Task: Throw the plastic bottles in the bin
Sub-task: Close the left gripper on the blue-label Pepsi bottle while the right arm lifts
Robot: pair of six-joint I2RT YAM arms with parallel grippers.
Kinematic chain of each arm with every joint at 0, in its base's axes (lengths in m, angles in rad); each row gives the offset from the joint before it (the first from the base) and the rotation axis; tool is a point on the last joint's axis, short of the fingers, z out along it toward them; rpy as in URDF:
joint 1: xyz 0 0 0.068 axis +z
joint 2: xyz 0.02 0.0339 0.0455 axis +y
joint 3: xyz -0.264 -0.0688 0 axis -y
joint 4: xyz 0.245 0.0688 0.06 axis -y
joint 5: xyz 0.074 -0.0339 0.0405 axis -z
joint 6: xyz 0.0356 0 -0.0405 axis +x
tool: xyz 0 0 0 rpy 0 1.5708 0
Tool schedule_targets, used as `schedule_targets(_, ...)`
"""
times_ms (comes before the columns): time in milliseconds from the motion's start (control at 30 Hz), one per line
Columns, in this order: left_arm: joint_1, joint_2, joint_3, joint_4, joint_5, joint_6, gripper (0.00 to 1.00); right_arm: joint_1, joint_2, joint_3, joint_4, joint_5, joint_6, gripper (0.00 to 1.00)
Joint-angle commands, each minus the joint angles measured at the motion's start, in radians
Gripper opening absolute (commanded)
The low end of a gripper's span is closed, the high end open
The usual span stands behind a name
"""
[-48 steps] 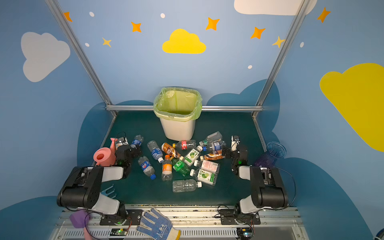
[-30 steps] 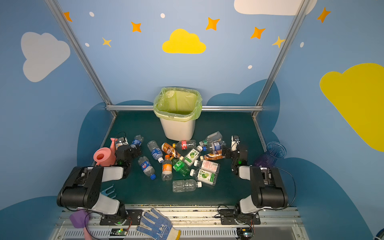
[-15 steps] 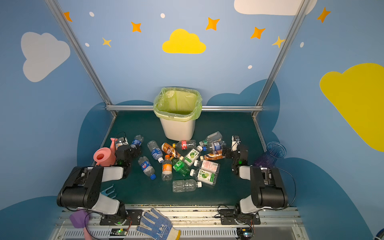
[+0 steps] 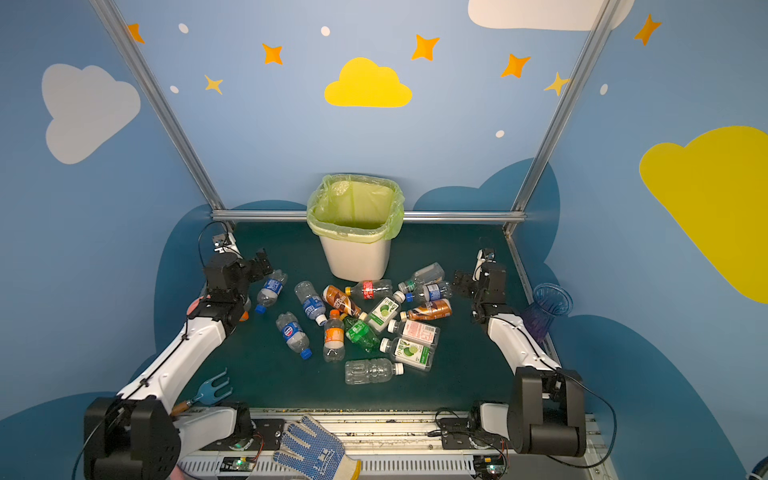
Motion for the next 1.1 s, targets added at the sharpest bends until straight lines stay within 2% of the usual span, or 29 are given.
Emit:
schedule_targets(0,0.004,0.067,0.089,-0.240,-0.021,-0.004,1.00,-0.002,0.004,0.056,-0.169,-0.004,0.042,0.98)
schedule_targets(67,0.004,0.120,0.166,-0.334,-0.019,-0.008,1.00,-0.003,0.004,0.061,-0.172,-0.020,0.048,0.98)
schedule_targets(200,0.005,0.235,0.329,-0.546,-0.101,-0.101,1.00,-0.004,0.004,0.067,-0.201,-0.015,0.065,0.99)
schedule_targets(300,0.004,0.299,0.402,-0.653,-0.066,-0.115,1.00,-0.003,0.003,0.074,-0.225,-0.013,0.064,0.98)
schedule_targets(600,-0.002,0.446,0.459,-0.695,0.149,-0.077,0.97,-0.005,-0.006,0.099,-0.291,0.000,0.033,0.98)
schedule_targets(767,-0.002,0.570,0.562,-0.813,0.188,-0.031,0.96,-0.005,-0.014,0.092,-0.303,-0.001,0.034,0.98)
schedule_targets(933,-0.002,0.632,0.582,-0.811,0.184,-0.017,0.95,-0.005,-0.024,0.095,-0.316,0.002,0.033,0.98)
schedule_targets(1067,-0.002,0.699,0.617,-0.837,0.164,-0.020,0.90,-0.008,-0.032,0.095,-0.324,0.008,0.030,0.98)
